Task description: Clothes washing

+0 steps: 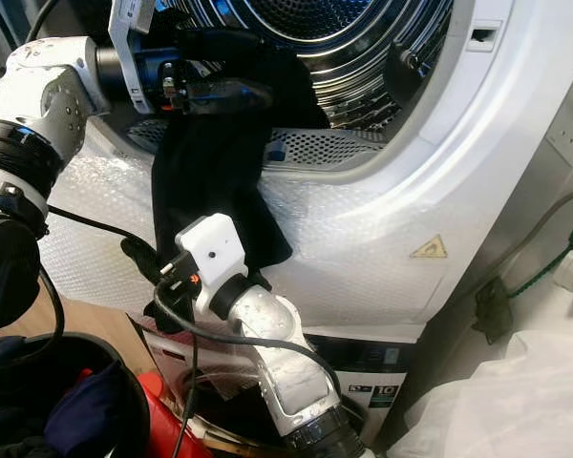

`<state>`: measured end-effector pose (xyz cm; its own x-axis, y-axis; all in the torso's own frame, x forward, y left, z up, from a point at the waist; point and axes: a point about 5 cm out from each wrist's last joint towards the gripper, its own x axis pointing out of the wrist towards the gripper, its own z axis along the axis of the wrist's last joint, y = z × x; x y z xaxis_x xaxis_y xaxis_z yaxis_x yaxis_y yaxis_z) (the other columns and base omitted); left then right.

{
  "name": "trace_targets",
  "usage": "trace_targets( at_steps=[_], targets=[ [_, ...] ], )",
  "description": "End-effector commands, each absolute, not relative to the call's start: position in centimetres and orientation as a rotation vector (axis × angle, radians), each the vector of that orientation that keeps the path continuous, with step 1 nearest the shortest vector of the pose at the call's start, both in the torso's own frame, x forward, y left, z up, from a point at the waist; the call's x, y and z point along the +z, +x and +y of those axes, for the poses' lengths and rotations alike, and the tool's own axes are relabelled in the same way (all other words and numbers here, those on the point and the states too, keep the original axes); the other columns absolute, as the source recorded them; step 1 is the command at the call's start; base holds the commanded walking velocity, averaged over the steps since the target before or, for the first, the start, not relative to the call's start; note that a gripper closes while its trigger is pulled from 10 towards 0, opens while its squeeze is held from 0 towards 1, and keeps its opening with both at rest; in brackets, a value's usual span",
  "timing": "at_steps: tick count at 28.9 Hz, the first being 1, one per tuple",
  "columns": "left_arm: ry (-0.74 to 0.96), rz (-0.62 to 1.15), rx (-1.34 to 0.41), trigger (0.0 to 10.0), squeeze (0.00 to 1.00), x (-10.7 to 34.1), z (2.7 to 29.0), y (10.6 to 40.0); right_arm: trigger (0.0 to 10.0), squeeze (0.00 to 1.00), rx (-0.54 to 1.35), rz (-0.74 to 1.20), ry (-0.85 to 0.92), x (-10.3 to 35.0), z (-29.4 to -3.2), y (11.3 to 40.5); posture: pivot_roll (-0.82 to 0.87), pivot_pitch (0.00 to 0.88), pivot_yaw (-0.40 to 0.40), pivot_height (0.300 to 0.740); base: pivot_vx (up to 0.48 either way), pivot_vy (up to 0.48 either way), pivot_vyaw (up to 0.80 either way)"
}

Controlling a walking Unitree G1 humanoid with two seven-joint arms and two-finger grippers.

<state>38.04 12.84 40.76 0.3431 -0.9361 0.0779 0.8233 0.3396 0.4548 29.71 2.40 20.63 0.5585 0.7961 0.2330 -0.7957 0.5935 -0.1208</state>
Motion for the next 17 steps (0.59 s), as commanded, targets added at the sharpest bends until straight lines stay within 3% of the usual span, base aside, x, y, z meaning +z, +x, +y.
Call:
trace_targets(
  at_steps=[1, 2, 3, 4, 6, 7, 17],
  targets=[
    [0.415, -0.333, -1.100, 10.0, 0.94, 41.5, 12.8, 38.1, 10.0, 0.00, 0.960, -0.307, 0.013, 21.7, 3.6, 29.4, -0.05, 0.000, 0.047, 0.740, 0.000, 0.000, 0.00],
    [0.414, -0.315, -1.076, 10.0, 0.94, 41.5, 12.6, 38.2, 10.0, 0.00, 0.958, -0.307, 0.013, 21.7, 3.6, 29.4, -0.05, 0.000, 0.047, 0.740, 0.000, 0.000, 0.00],
    [0.435, -0.284, -0.995, 10.0, 0.76, 41.5, 12.2, 38.6, 10.0, 0.00, 0.957, -0.306, 0.012, 21.7, 3.5, 29.5, -0.05, 0.000, 0.047, 0.740, 0.000, 0.000, 0.00],
    [0.435, -0.284, -0.995, 10.0, 0.76, 41.5, 12.2, 38.6, 10.0, 0.00, 0.957, -0.306, 0.012, 21.7, 3.5, 29.5, -0.05, 0.000, 0.047, 0.740, 0.000, 0.000, 0.00],
    [0.444, -0.239, -0.874, 10.0, 0.30, 41.3, 11.8, 39.1, 10.0, 0.00, 0.959, -0.297, 0.009, 21.5, 3.5, 29.6, -0.04, 0.000, 0.050, 0.740, 0.000, 0.000, 0.00],
    [0.445, -0.232, -0.843, 10.0, 0.00, 41.2, 11.5, 39.2, 10.0, 0.00, 0.961, -0.294, 0.008, 21.4, 3.6, 29.6, -0.04, 0.000, 0.048, 0.740, 0.000, 0.000, 0.00],
    [0.293, -0.111, -0.864, 10.0, 0.00, 37.5, 9.0, 39.3, 10.0, 0.00, 0.983, -0.294, 0.009, 21.3, 4.2, 29.4, -0.03, 0.000, 0.058, 0.740, 0.000, 0.000, 0.00]
  ],
)
